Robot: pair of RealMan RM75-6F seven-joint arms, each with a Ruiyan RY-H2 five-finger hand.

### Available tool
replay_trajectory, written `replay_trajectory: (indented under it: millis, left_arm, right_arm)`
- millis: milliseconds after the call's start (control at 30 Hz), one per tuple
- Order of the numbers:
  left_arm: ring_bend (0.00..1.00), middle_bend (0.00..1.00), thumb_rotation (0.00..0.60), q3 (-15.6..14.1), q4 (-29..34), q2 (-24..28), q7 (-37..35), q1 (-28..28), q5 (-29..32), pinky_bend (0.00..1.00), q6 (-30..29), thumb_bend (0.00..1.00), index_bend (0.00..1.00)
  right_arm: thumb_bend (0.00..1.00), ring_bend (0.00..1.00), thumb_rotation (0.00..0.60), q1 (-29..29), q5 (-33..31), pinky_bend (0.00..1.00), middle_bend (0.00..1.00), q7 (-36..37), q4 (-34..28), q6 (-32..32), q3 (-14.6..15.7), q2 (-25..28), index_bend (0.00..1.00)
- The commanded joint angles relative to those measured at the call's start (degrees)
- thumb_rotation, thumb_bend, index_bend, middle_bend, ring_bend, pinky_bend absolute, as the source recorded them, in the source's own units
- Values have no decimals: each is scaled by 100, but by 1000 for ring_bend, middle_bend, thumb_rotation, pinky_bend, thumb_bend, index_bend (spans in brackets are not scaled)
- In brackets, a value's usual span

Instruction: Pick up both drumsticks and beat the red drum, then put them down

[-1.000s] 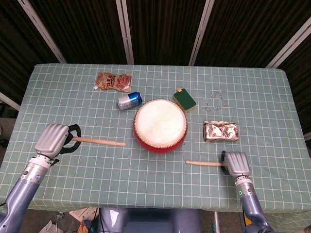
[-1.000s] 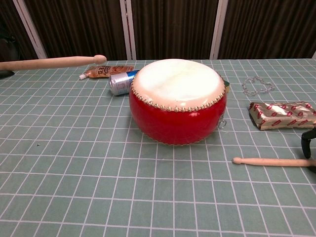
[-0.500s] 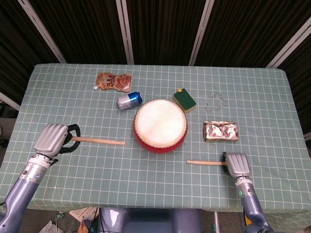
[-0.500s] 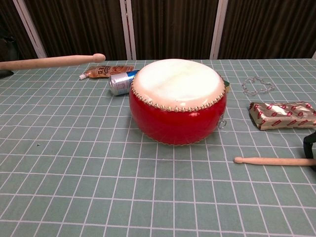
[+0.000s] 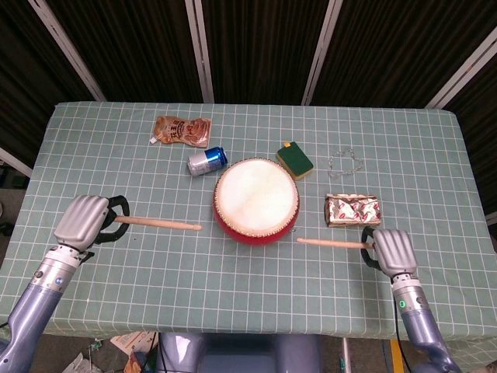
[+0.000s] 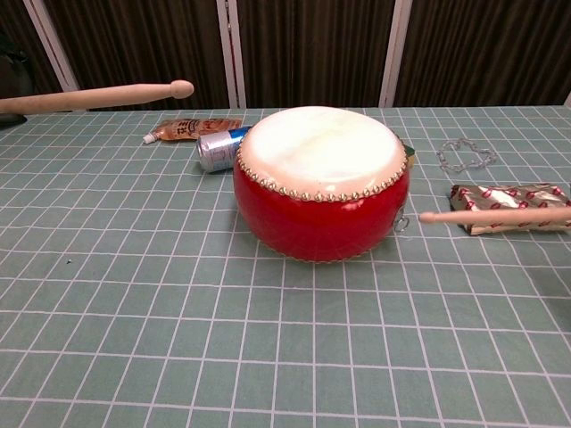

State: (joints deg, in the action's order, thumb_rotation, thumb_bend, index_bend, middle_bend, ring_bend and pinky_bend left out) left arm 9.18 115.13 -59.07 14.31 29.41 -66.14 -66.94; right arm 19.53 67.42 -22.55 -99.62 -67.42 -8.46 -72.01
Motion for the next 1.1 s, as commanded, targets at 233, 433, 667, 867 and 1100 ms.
replay_trajectory:
  millis: [233, 433, 667, 867, 1100]
  left_arm:
    - [1000, 1000, 600, 49, 120, 72, -1, -15, -13, 1000, -69, 515, 776]
    - [1000, 1000, 600, 117, 131, 113, -59, -15, -26, 1000, -120, 515, 776]
    - [1000, 1000, 600, 233, -159, -66, -4, 195, 237, 1000, 99, 516, 777]
    - [1000, 1000, 600, 436, -694, -353, 109, 562, 678, 1000, 440, 523, 777]
    - [1000, 1000, 600, 704, -1372, -749, 103, 1043, 1093, 1000, 837, 524, 778]
  right_arm:
    - [660, 1000, 600, -87, 372, 976, 1000, 274, -577, -236, -118, 963, 946]
    - [661, 1000, 600, -103, -319, 976, 1000, 516, -739, -605, -568, 766, 946]
    - [661, 1000, 600, 219, -1132, 976, 1000, 527, -1058, -474, -1035, 677, 947]
    - [661, 1000, 600, 611, -1878, 976, 1000, 227, -1278, -365, -1336, 569, 947]
    - [663, 1000, 600, 923, -2249, 976, 1000, -15, -1230, -345, -1418, 472, 946]
